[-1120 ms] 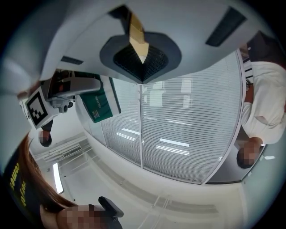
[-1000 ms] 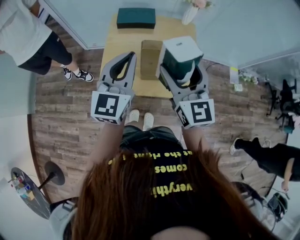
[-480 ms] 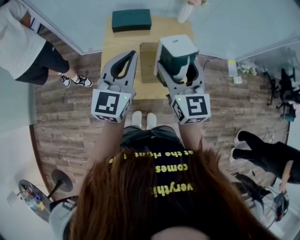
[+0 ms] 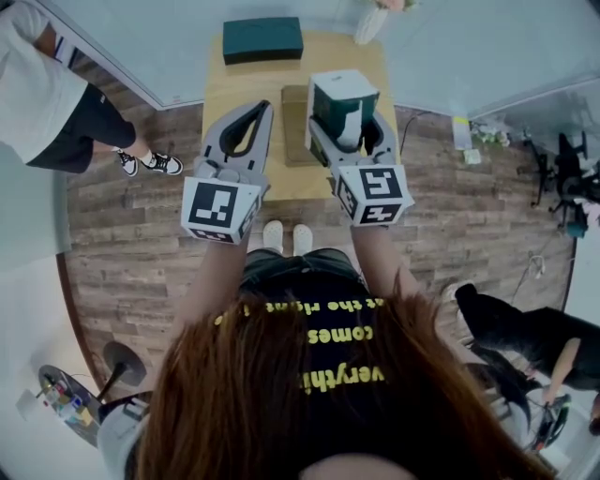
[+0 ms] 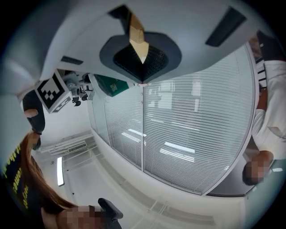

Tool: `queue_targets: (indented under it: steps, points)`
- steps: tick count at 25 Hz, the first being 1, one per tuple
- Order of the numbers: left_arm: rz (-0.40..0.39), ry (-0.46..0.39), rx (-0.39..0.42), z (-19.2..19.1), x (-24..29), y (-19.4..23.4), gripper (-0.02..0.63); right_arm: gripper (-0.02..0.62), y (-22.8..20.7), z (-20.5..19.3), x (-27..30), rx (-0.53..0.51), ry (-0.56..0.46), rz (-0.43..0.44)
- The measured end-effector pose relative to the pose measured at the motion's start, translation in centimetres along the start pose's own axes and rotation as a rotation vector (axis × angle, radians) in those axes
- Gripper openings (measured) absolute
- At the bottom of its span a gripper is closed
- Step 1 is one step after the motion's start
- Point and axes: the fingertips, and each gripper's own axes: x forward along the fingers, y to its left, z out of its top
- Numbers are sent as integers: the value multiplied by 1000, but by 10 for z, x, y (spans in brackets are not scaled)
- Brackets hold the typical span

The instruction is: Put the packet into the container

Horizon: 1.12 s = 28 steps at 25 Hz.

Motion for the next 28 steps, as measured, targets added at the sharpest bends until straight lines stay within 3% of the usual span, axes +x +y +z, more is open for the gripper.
queue_targets:
  steps: [12, 18, 25, 28]
  points:
    - [-14, 5, -14, -8, 1, 6, 0, 383, -15, -69, 49, -1, 226, -38]
    - [-8, -9, -12, -4, -1, 0, 0, 383, -16, -99, 63, -45, 419, 25]
    - [4, -8, -26, -9, -1, 22, 0, 383, -19, -134, 93, 25, 573, 11]
    - [11, -16, -25, -8, -2, 25, 0, 383, -18, -155, 99, 98, 678, 54]
